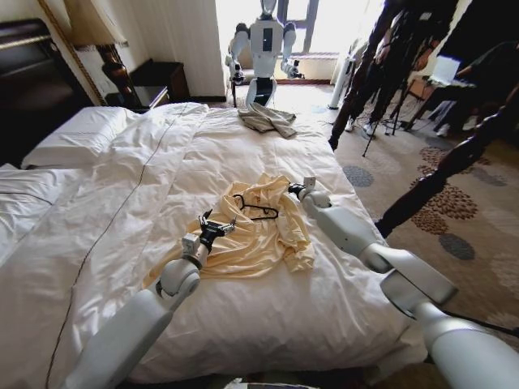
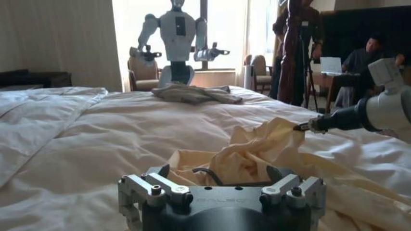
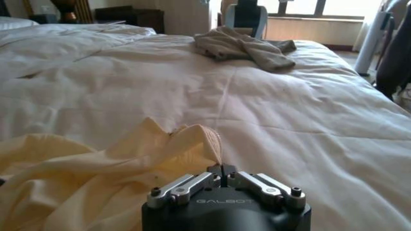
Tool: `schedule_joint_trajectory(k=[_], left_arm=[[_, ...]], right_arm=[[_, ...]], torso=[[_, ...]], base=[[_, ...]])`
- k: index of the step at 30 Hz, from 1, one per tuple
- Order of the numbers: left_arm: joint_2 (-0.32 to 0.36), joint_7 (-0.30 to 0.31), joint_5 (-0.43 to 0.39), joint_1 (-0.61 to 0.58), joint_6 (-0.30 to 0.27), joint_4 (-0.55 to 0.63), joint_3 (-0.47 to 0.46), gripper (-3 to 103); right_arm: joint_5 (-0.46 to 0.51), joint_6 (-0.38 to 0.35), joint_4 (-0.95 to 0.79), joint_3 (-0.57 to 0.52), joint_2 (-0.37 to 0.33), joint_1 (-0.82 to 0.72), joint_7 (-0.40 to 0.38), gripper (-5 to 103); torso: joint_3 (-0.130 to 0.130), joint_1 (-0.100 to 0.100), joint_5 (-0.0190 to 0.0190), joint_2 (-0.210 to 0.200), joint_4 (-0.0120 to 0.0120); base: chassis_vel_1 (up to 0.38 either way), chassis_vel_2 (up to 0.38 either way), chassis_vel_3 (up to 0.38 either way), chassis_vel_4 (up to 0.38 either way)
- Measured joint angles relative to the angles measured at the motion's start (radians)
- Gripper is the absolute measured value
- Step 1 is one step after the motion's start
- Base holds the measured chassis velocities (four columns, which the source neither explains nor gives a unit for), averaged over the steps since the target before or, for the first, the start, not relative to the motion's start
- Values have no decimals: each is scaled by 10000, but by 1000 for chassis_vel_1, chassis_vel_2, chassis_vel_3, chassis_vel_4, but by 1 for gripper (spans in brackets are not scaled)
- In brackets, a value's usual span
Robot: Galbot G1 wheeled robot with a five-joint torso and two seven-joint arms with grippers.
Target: Pick up the clothes from the bed and hang them on the clothes hanger.
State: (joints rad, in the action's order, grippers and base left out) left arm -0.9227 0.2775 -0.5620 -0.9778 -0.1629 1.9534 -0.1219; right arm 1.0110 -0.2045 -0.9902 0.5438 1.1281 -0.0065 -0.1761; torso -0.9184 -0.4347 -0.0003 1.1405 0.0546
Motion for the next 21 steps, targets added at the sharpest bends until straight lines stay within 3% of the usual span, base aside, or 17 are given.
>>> schedule_joint_trajectory(k=[2, 4, 12, 21], left_arm=[[-19, 8, 2, -10, 0, 16, -2, 100], [-47, 13, 22, -67, -1, 49, -12, 100], [-83, 32, 52, -247, -14, 203, -30, 100], [-99, 93, 69, -314, -48, 316, -2, 100]], right_arm=[[79, -29, -534, 296, -314, 0, -23, -2], [96, -18, -1862, 974, -1080, -16, 26, -2], [110, -36, -4209, 1716, -2360, -25, -47, 0], [183, -92, -5666, 1911, -2569, 203, -291, 0]], torso=[[0, 0, 1, 0, -1], [0, 1, 0, 0, -3], [0, 1, 2, 0, 0], [-2, 1, 0, 0, -3]], base=[[0, 0, 0, 0], [0, 0, 0, 0], [0, 0, 0, 0], [0, 0, 0, 0]])
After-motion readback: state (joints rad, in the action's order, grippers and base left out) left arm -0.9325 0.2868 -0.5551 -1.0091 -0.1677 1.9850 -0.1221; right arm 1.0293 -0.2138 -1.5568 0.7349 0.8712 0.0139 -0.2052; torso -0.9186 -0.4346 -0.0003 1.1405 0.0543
